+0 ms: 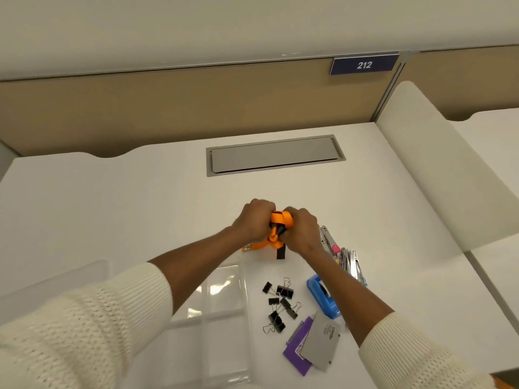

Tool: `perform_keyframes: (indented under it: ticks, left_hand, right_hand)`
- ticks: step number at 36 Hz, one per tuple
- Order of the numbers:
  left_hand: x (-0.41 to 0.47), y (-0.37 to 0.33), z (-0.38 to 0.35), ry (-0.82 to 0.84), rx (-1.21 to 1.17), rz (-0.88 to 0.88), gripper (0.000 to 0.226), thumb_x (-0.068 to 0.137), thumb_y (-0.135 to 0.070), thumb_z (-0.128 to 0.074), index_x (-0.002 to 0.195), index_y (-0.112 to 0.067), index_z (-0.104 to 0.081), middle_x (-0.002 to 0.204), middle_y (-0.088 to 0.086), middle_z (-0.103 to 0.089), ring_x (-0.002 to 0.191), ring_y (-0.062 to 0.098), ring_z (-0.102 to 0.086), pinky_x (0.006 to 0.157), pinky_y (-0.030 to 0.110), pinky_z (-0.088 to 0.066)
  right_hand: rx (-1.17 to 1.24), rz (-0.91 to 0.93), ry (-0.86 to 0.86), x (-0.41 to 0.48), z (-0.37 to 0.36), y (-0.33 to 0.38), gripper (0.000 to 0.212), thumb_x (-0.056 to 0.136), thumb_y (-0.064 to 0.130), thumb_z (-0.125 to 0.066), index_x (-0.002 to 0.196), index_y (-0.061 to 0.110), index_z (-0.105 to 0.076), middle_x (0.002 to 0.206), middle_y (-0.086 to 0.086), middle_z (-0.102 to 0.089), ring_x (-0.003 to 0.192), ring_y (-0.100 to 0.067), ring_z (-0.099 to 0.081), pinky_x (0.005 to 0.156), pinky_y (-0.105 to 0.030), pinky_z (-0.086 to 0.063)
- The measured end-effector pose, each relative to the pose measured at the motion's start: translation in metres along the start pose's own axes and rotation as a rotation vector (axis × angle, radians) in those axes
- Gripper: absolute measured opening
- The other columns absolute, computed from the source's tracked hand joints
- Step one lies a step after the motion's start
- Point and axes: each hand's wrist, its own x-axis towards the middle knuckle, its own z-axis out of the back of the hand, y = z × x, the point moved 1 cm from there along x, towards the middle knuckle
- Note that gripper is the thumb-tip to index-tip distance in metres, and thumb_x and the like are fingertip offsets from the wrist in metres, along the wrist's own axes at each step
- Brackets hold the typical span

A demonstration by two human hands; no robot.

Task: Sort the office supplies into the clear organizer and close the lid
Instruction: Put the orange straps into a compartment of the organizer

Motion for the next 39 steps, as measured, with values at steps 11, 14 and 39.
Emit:
perform_keyframes:
  ticks: [11,14,39]
  left_hand:
    - [-0.095,0.002,0.092,-0.149,-0.092,0.106,0.019,0.086,-0.016,-0.080,0.102,-0.015,-0.069,0.085,0.000,-0.064,0.078,0.020,-0.057,0.065,0.025,-0.042]
    - [-0.126,0.009,0.101,-0.181,-0.135,0.153,0.022,0.088,-0.019,-0.080,0.107,-0.016,-0.070,0.090,0.002,-0.068,0.077,0.017,-0.058,0.063,0.023,-0.041]
    - [-0.173,0.055,0.049,-0.102,-0.291,0.352,0.017,0.092,-0.023,-0.073,0.093,-0.014,-0.058,0.084,0.004,-0.063,0.082,0.029,-0.066,0.066,0.036,-0.050]
  right_hand:
    - [0.083,0.196,0.018,-0.055,0.042,0.088,0.037,0.079,0.015,-0.085,0.114,0.017,-0.075,0.101,-0.006,-0.076,0.085,-0.020,-0.062,0.076,-0.029,-0.046]
    - [0.069,0.240,0.051,-0.071,0.044,0.109,0.034,0.076,0.015,-0.086,0.108,0.020,-0.075,0.094,-0.003,-0.076,0.082,-0.021,-0.064,0.068,-0.023,-0.045]
    - [-0.125,0.075,0.279,-0.096,-0.021,0.135,0.027,0.078,0.006,-0.073,0.103,0.012,-0.068,0.094,-0.008,-0.073,0.085,-0.027,-0.066,0.067,-0.029,-0.051]
